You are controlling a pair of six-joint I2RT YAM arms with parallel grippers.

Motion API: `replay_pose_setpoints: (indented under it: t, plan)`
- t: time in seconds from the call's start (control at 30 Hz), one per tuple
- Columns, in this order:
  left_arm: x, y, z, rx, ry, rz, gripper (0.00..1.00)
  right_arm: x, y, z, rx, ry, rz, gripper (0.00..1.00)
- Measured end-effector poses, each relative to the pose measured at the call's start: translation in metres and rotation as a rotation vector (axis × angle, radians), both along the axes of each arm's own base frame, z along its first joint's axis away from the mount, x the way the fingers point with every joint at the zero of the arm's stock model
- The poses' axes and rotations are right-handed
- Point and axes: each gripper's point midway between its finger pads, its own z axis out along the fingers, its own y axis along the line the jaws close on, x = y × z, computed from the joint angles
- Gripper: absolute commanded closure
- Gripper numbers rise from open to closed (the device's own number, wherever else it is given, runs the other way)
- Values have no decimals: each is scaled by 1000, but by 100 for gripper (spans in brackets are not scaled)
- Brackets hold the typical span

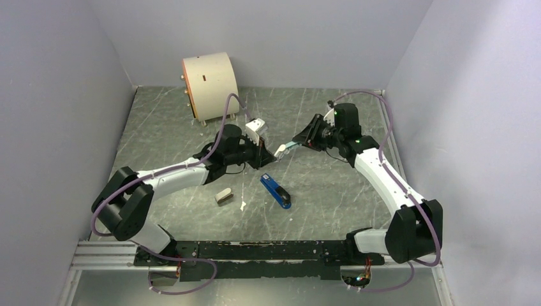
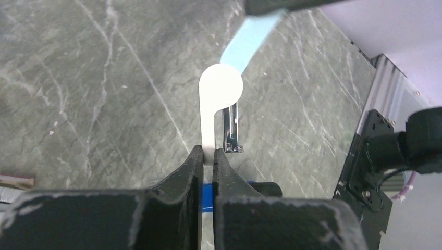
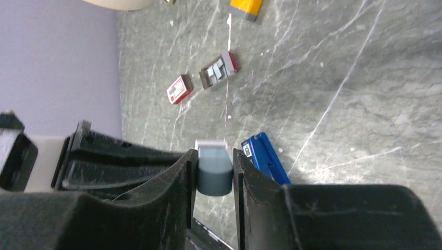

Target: Load the staples into the stapler

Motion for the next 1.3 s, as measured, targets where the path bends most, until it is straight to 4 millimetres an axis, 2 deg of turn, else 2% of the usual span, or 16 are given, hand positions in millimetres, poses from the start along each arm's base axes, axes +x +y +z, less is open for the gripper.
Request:
replay_pose_setpoints:
  t: [0.17, 0.3, 0.37, 0.47, 0.6, 0.73, 0.87, 1.03, 1.3]
  plan:
    - [-13, 0, 10, -16, -50, -51, 95, 8, -5, 2, 24, -21, 2, 59]
    - [-16, 0, 8, -23, -30, -51, 95, 15, -7, 2, 41, -32, -5, 31]
    - [-16, -1, 8, -33, -5, -35, 95, 15, -7, 0, 43, -33, -5, 22]
    - [-15, -1, 7, -48, 38, -3, 95, 14, -8, -2, 47, -43, -9, 16]
    - [-8, -4, 6, -73, 101, 52, 95, 10, -8, -3, 50, -60, -16, 13]
    - [1, -8, 7, -105, 167, 123, 95, 4, -1, -8, 48, -59, -21, 12]
    - [7, -11, 6, -128, 218, 167, 95, -4, 15, -12, 37, -53, -11, 16]
    - [7, -13, 3, -147, 266, 187, 95, -5, 26, -15, 10, -53, -49, 35]
    - [8, -15, 6, -173, 284, 195, 95, 5, 30, -37, -29, -23, -92, 52]
